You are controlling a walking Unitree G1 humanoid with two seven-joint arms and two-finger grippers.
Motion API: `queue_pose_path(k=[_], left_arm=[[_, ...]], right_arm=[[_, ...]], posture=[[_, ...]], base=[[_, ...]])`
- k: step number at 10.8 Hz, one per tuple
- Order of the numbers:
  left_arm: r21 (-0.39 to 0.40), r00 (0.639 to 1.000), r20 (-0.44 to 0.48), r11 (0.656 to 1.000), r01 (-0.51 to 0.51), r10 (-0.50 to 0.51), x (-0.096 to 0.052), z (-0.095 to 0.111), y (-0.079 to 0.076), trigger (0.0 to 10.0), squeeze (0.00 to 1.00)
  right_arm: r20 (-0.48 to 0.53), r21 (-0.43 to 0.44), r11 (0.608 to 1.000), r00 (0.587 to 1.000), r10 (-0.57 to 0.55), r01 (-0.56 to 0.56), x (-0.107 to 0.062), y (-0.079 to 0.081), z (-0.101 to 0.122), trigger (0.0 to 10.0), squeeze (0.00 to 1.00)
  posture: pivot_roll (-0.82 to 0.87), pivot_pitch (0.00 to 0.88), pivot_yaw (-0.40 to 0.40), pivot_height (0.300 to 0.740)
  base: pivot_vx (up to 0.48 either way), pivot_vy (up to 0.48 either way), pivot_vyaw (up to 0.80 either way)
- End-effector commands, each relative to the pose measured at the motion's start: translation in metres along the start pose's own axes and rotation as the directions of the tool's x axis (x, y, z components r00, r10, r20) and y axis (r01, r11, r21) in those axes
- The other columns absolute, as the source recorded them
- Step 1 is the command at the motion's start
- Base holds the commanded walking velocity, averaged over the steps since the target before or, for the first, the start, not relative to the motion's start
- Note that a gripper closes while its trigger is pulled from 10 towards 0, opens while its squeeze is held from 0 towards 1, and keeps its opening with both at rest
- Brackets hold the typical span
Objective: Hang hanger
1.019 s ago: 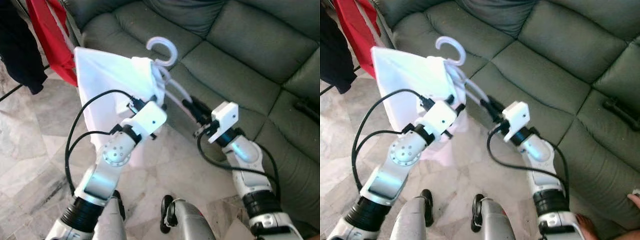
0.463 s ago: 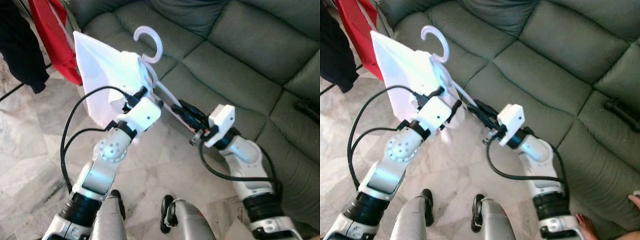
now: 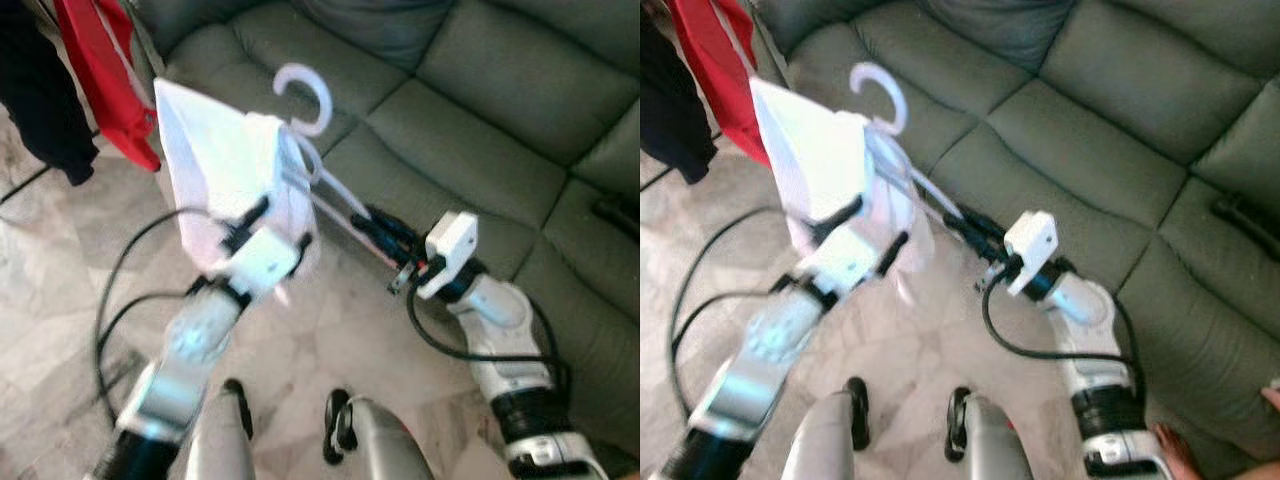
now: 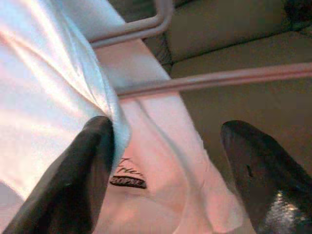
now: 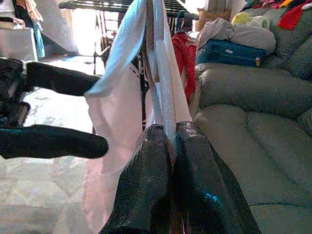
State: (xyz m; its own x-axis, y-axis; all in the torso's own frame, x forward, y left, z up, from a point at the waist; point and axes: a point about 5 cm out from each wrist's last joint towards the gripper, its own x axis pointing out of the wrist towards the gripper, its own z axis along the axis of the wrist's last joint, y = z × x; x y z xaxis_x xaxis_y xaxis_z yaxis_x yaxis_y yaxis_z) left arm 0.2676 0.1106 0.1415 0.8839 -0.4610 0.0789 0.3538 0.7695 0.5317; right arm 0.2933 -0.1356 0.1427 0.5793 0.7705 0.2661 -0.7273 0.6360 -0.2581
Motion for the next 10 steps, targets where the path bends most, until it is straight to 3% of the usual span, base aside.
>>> queue_pose_path(k=[1, 3, 5, 8, 10], left_arm=[[-0.005, 1.0, 0.006, 1.0, -0.002, 0.002, -0.005, 0.0, -0.001, 10.0, 1.0], [-0.007, 1.0, -0.006, 1.0, -0.03, 0.03, -0.011, -0.007, 0.002, 10.0, 1.0], [-0.002, 0.999, -0.008, 0.999, -0.041, 0.041, -0.007, -0.008, 0.001, 10.0, 1.0], [0.013, 0.997, -0.01, 0.997, -0.08, 0.08, -0.004, -0.008, 0.009, 10.0, 1.0], [0.024, 0.997, -0.005, 0.997, -0.074, 0.074, -0.008, -0.01, 0.011, 10.0, 1.0]], right_arm=[[0.081, -0.038, 0.999, 0.997, -0.017, 0.02, -0.001, -0.004, 0.011, 10.0, 0.0], [0.089, -0.039, 0.999, 0.996, -0.017, 0.021, -0.009, -0.009, 0.008, 10.0, 0.0], [0.122, -0.035, 0.999, 0.992, -0.026, 0.031, -0.006, -0.013, 0.01, 10.0, 0.0], [0.133, 0.023, 0.999, 0.99, 0.045, -0.048, -0.011, -0.012, 0.011, 10.0, 0.0], [0.124, 0.02, 0.998, 0.991, 0.056, -0.059, -0.02, -0.025, 0.015, 10.0, 0.0]], posture=[[0.05, 0.266, -0.04, 0.74], [0.05, 0.266, -0.04, 0.74], [0.06, 0.26, -0.043, 0.74], [0.06, 0.26, -0.044, 0.74], [0.05, 0.261, -0.043, 0.74]], base=[[0.0, 0.0, 0.0], [0.0, 0.0, 0.0], [0.0, 0.0, 0.0], [0.0, 0.0, 0.0], [0.0, 0.0, 0.0]])
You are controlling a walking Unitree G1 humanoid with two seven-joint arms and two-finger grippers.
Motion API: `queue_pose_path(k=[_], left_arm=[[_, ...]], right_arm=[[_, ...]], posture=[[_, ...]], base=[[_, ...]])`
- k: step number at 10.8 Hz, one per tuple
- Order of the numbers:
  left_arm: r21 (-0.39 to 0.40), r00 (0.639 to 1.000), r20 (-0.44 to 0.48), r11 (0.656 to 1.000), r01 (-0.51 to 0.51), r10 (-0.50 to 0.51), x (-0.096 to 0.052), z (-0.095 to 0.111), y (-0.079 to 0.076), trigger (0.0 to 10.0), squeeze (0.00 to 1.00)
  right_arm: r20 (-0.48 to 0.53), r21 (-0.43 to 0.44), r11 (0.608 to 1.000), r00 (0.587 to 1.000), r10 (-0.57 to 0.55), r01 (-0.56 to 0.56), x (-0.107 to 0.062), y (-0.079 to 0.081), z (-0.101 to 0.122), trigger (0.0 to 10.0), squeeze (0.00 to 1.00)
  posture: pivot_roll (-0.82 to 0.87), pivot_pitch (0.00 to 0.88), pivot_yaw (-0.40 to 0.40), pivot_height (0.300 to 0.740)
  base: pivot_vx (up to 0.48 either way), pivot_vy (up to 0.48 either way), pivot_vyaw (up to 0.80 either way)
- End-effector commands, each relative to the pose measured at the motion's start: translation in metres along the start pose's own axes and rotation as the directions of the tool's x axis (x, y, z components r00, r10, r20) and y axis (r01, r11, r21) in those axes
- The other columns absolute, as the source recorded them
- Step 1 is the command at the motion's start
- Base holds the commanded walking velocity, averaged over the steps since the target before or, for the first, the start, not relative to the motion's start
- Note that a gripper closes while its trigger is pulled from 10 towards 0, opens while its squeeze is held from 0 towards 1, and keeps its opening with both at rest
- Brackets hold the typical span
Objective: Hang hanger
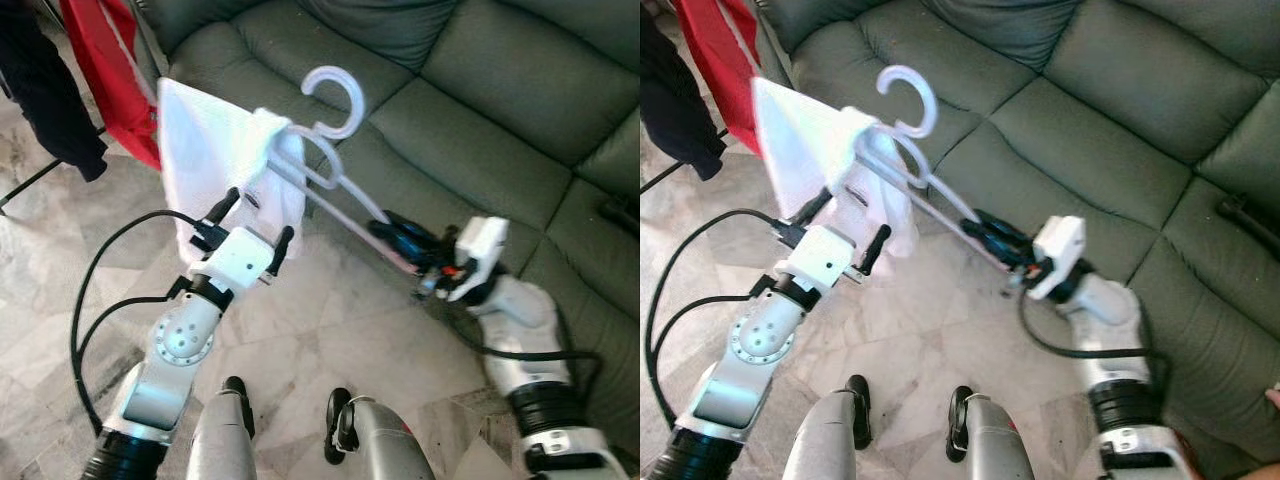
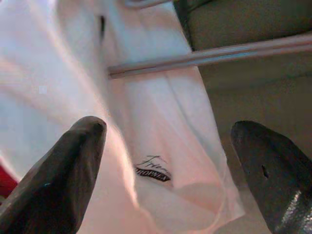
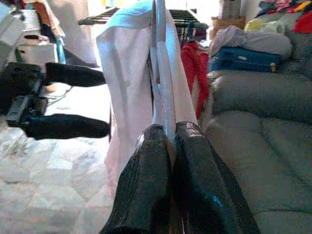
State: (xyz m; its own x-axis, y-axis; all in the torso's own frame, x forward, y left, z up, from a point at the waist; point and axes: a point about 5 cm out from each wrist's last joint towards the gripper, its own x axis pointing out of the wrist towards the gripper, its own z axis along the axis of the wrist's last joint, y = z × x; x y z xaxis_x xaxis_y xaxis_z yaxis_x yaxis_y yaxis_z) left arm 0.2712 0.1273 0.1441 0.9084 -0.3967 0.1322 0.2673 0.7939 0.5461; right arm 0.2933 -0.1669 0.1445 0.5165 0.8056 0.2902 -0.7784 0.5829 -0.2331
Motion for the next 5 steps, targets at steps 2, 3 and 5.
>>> queue_pose_path(k=[2, 3, 5], left_arm=[[0.093, 0.998, -0.028, 0.994, 0.065, -0.063, -0.019, -0.017, 0.004, 10.0, 1.0], [0.133, 0.996, -0.055, 0.989, 0.071, -0.064, -0.025, -0.027, 0.013, 10.0, 1.0], [0.251, 0.996, -0.093, 0.967, 0.037, -0.014, -0.026, -0.042, 0.037, 10.0, 1.0]], right_arm=[[0.061, -0.023, 1.0, 0.998, 0.01, -0.009, -0.007, -0.011, 0.015, 10.0, 0.0], [0.048, -0.024, 1.0, 0.999, 0.018, -0.017, -0.011, -0.012, 0.015, 10.0, 0.0], [0.034, 0.003, 0.998, 0.998, 0.061, -0.061, -0.015, -0.01, 0.015, 10.0, 0.0]], posture=[[0.05, 0.262, -0.044, 0.74], [0.05, 0.265, -0.042, 0.74], [0.05, 0.265, -0.043, 0.74]], base=[[0.0, 0.0, 0.0], [0.0, 0.0, 0.0], [0.0, 0.0, 0.0]])
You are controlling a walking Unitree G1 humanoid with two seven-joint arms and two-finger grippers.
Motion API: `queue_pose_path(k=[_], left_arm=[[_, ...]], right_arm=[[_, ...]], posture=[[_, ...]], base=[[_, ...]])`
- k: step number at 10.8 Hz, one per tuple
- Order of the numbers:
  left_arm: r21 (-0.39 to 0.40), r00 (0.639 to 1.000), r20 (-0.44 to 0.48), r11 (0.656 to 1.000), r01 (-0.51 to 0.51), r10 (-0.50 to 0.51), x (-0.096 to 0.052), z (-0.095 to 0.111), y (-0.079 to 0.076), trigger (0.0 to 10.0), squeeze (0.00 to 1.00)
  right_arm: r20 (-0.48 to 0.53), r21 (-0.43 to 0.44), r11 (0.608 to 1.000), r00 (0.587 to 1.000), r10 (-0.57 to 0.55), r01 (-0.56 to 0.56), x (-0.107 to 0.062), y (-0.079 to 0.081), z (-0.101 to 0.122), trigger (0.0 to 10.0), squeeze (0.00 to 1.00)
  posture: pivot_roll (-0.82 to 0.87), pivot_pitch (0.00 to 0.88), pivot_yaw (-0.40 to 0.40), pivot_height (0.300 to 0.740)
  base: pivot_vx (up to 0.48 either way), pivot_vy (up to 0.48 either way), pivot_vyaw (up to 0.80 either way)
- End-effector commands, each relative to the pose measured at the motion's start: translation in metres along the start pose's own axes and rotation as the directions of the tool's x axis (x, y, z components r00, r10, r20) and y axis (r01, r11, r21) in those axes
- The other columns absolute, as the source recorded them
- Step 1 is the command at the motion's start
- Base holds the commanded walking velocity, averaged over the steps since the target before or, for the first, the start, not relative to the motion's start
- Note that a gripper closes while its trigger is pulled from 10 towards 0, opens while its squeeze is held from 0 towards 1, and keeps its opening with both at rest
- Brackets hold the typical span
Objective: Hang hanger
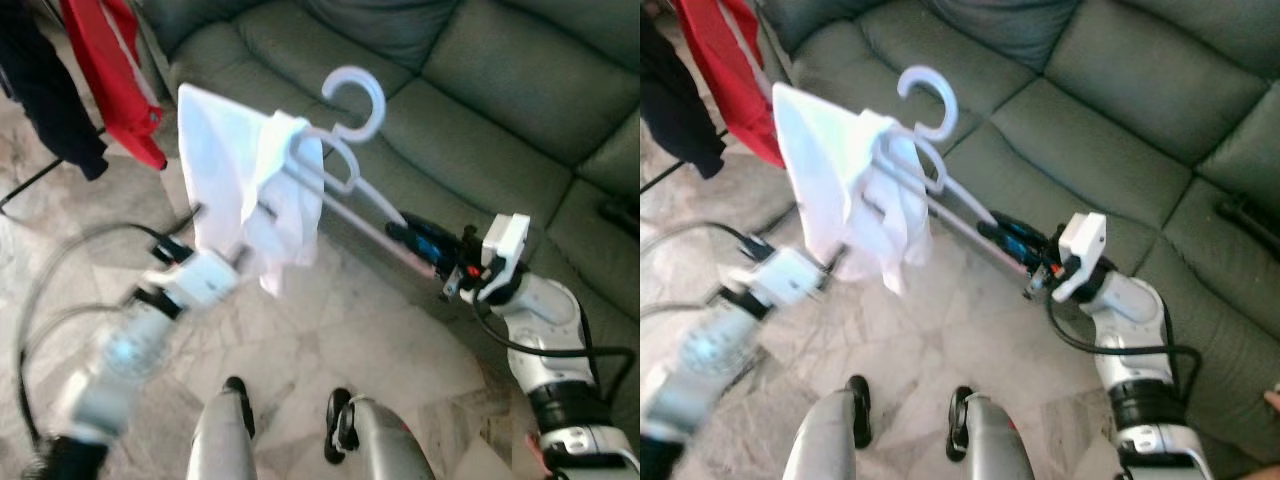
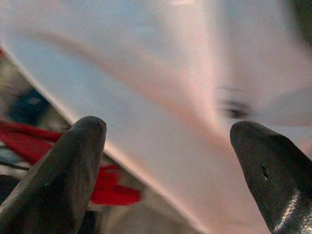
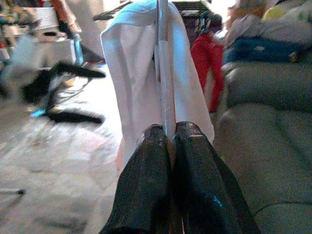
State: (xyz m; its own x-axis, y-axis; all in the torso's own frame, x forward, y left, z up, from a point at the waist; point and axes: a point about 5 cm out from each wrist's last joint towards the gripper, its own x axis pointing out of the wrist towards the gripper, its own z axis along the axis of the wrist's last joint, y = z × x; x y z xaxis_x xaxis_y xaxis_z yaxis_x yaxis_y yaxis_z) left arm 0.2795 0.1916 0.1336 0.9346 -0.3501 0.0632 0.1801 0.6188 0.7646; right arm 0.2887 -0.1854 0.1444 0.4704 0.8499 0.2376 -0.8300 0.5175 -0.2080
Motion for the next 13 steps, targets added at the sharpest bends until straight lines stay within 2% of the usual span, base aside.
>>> queue_pose_path(k=[1, 2, 4, 5, 6, 11, 13], left_arm=[[0.062, 1.0, 0.016, 0.998, -0.022, 0.022, 0.001, -0.002, 0.008, 10.0, 1.0], [0.094, 0.999, 0.049, 0.995, -0.025, 0.02, 0.006, 0.0, 0.018, 10.0, 1.0], [0.188, 0.993, 0.1, 0.981, 0.047, -0.066, 0.009, -0.002, 0.017, 10.0, 1.0], [0.246, 0.982, 0.12, 0.963, 0.113, -0.145, 0.008, -0.004, 0.013, 10.0, 0.48], [0.271, 0.978, 0.118, 0.953, 0.134, -0.171, 0.008, -0.006, 0.015, 10.0, 0.0], [0.382, 0.975, 0.12, 0.915, 0.128, -0.186, 0.023, -0.01, 0.049, 10.0, 0.0], [0.374, 0.955, 0.143, 0.907, 0.192, -0.26, 0.027, -0.005, 0.046, 10.0, 0.0]], right_arm=[[0.046, -0.016, 0.999, 0.998, 0.031, -0.031, -0.005, -0.001, 0.011, 10.0, 0.0], [0.021, -0.011, 0.999, 0.999, 0.05, -0.05, -0.011, -0.003, 0.012, 10.0, 0.0], [-0.031, -0.004, 0.996, 0.995, 0.091, -0.091, -0.022, -0.005, 0.012, 10.0, 0.0], [-0.062, 0.004, 0.992, 0.99, 0.125, -0.125, -0.028, -0.004, 0.011, 10.0, 0.0], [-0.073, 0.013, 0.991, 0.988, 0.135, -0.134, -0.03, -0.004, 0.01, 10.0, 0.0], [-0.088, 0.053, 0.982, 0.978, 0.188, -0.183, -0.033, 0.005, 0.004, 10.0, 0.0], [-0.108, 0.063, 0.977, 0.972, 0.21, -0.204, -0.035, 0.008, 0.001, 10.0, 0.0]], posture=[[0.05, 0.265, -0.048, 0.74], [0.05, 0.265, -0.048, 0.74], [0.04, 0.264, -0.047, 0.74], [0.04, 0.265, -0.047, 0.74], [0.04, 0.265, -0.048, 0.74], [0.04, 0.268, -0.046, 0.74], [0.04, 0.267, -0.045, 0.74]], base=[[0.0, 0.0, 0.0], [0.0, 0.0, 0.0], [0.0, 0.0, 0.0], [0.0, 0.0, 0.0], [0.0, 0.0, 0.0], [0.0, 0.0, 0.0], [0.0, 0.0, 0.0]])
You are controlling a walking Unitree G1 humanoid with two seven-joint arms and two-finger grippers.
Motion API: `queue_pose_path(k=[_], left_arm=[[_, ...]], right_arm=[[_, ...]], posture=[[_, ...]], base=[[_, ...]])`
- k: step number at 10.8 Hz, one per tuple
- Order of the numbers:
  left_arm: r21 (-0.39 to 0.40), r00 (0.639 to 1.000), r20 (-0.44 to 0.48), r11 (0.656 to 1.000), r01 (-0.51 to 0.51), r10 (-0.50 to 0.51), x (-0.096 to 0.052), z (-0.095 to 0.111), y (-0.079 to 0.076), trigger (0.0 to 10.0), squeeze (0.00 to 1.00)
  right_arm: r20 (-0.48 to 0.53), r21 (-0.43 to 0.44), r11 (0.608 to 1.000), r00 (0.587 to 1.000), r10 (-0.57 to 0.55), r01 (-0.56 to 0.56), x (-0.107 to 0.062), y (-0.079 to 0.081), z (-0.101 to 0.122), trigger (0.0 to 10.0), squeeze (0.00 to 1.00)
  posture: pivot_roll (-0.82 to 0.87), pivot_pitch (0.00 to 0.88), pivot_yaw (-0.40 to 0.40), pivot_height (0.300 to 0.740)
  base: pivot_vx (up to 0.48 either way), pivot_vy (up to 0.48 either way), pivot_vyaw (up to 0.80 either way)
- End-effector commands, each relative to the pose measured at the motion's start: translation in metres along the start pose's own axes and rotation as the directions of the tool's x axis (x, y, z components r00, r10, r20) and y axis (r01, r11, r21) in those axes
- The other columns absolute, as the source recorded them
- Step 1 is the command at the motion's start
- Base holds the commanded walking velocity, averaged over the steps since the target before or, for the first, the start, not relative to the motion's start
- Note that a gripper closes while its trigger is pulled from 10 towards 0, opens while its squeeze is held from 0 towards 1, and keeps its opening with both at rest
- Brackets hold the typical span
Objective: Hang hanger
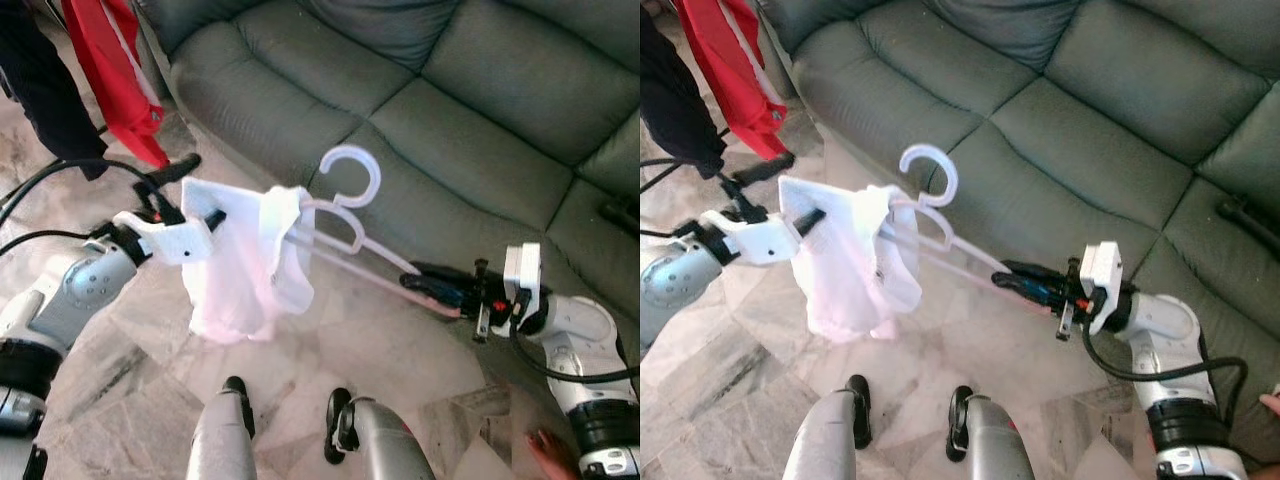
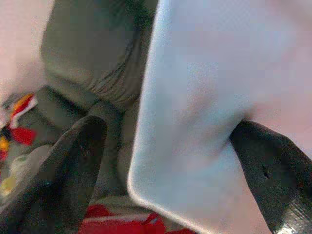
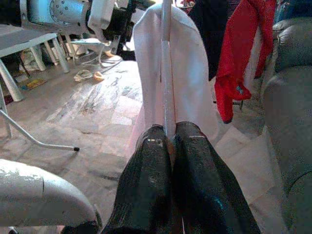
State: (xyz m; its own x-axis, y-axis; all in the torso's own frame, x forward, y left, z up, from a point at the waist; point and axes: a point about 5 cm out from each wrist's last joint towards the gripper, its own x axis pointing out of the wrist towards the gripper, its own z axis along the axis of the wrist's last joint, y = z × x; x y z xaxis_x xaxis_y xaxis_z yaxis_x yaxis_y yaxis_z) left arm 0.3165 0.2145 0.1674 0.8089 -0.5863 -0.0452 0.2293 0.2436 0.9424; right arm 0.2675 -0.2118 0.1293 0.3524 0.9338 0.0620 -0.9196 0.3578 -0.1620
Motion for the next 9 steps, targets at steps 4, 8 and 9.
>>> queue_pose_path(k=[4, 8, 9], left_arm=[[-0.133, 0.98, 0.055, 0.972, 0.195, -0.189, 0.01, 0.008, -0.006, 0.0, 0.0], [-0.193, 0.926, 0.046, 0.906, 0.377, -0.375, 0.005, 0.005, -0.004, 10.0, 0.0], [-0.228, 0.92, 0.048, 0.893, 0.389, -0.389, 0.007, 0.004, 0.002, 10.0, 0.0]], right_arm=[[-0.019, -0.062, 0.996, 0.998, 0.056, -0.057, -0.003, 0.001, 0.004, 10.0, 0.0], [-0.086, -0.108, 0.99, 0.993, 0.08, -0.089, -0.007, 0.002, -0.002, 10.0, 0.0], [-0.088, -0.112, 0.99, 0.993, 0.081, -0.09, -0.007, 0.002, -0.002, 10.0, 0.0]], posture=[[0.03, 0.269, -0.049, 0.74], [0.03, 0.268, -0.048, 0.74], [0.03, 0.267, -0.05, 0.74]], base=[[0.0, 0.0, 0.0], [0.0, 0.0, 0.0], [0.0, 0.0, 0.0]])
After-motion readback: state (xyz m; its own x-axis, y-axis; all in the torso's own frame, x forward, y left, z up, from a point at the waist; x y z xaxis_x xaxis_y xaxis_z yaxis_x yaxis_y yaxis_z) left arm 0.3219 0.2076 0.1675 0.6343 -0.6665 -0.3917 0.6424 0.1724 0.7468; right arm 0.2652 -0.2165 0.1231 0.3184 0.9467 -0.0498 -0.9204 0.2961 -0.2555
